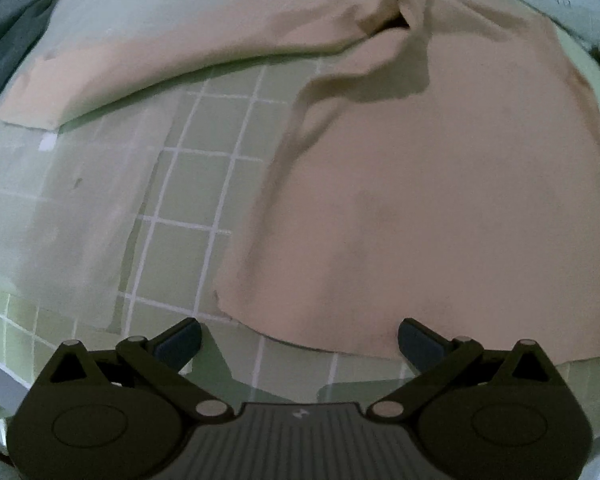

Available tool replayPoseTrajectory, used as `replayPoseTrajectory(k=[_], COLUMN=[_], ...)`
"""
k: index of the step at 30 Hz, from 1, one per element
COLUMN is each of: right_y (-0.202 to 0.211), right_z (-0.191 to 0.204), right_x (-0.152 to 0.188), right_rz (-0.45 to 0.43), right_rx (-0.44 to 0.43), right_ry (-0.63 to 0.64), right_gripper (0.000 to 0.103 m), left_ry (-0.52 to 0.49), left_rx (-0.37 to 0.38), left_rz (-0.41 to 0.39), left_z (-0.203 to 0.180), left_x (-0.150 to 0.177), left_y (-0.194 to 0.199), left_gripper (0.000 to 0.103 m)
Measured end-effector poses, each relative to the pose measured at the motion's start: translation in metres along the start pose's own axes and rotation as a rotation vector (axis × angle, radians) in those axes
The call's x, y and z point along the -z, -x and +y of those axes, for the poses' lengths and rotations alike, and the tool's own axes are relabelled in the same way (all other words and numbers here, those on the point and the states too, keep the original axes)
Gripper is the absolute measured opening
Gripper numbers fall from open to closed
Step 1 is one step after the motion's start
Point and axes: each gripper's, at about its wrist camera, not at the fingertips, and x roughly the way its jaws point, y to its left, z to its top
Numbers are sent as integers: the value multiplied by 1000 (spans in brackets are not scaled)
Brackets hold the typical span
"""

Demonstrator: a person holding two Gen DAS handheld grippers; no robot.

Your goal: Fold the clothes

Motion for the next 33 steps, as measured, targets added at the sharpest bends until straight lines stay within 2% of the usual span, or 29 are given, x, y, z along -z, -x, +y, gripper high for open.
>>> replayPoseTrajectory(k=[10,13,16,17,18,20,22,24,26,29,31,33], right_y=[28,24,21,20,19,18,18,18,17,7,0,-4], right_z=[10,12,12,12,12,12,13,14,16,19,29,44], right_x=[22,26,26,25,23,22,18,13,8,-1,-5,-6], right_rz=[32,70,73,69,65,51,24,-8,-40,-47,-40,-42], right_rx=[32,48,49,59,68,87,105,122,133,124,134,141], right_ry=[97,115,113,112,111,108,105,103,91,59,59,55], right_gripper=[5,5,9,15,27,45,52,68,77,79,79,81], left_ry=[51,45,39,40,41,48,85,127,163,215,232,221], left_rx=[15,10,4,5,8,10,16,23,69,150,152,104], left_rz=[10,27,45,52,59,70,80,91,68,-14,-68,-126], left_z=[8,6,4,4,5,6,10,15,21,40,57,72], left_x=[13,15,18,19,21,23,27,30,34,41,45,31], left_y=[3,3,2,2,2,3,4,6,12,25,32,36], left_gripper=[103,103,103,103,103,103,103,103,103,103,102,98])
